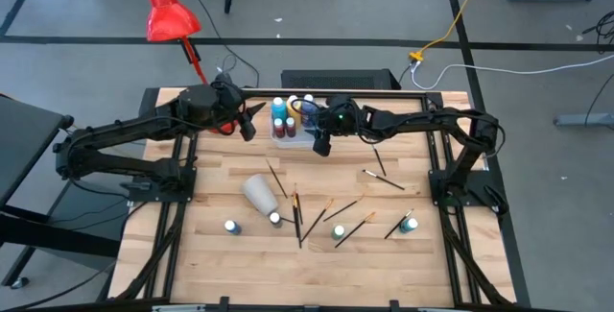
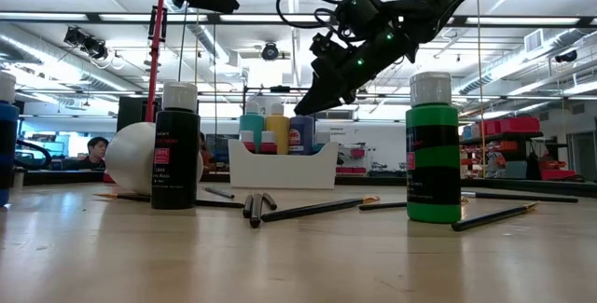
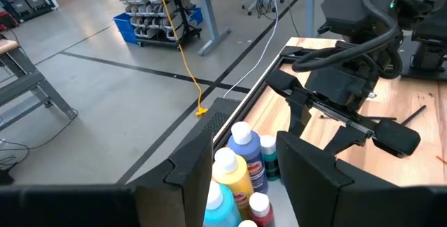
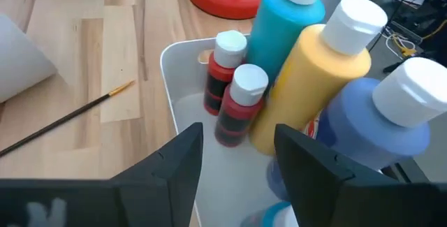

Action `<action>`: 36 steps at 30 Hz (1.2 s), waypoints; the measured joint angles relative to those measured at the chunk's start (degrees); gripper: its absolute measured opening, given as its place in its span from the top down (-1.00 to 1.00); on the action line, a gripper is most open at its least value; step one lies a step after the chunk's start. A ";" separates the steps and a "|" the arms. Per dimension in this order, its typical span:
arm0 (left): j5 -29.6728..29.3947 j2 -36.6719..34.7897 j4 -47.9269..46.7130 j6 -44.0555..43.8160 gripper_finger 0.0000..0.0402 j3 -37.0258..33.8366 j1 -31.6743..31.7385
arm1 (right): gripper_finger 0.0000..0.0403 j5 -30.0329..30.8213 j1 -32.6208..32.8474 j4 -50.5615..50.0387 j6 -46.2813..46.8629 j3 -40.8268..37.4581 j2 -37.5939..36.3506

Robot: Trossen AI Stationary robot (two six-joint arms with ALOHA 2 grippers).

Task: Pick & Place Paint Supplies
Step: Put the green paint bottle into the white bin

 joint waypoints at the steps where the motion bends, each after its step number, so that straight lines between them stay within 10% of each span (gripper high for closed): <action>1: 0.00 0.00 0.02 0.00 0.17 0.00 0.00 | 0.10 0.00 0.00 0.00 0.00 0.00 0.00; 36: 0.04 0.00 0.00 -0.04 0.17 0.00 0.00 | 0.11 0.00 0.10 -0.98 2.81 0.00 0.00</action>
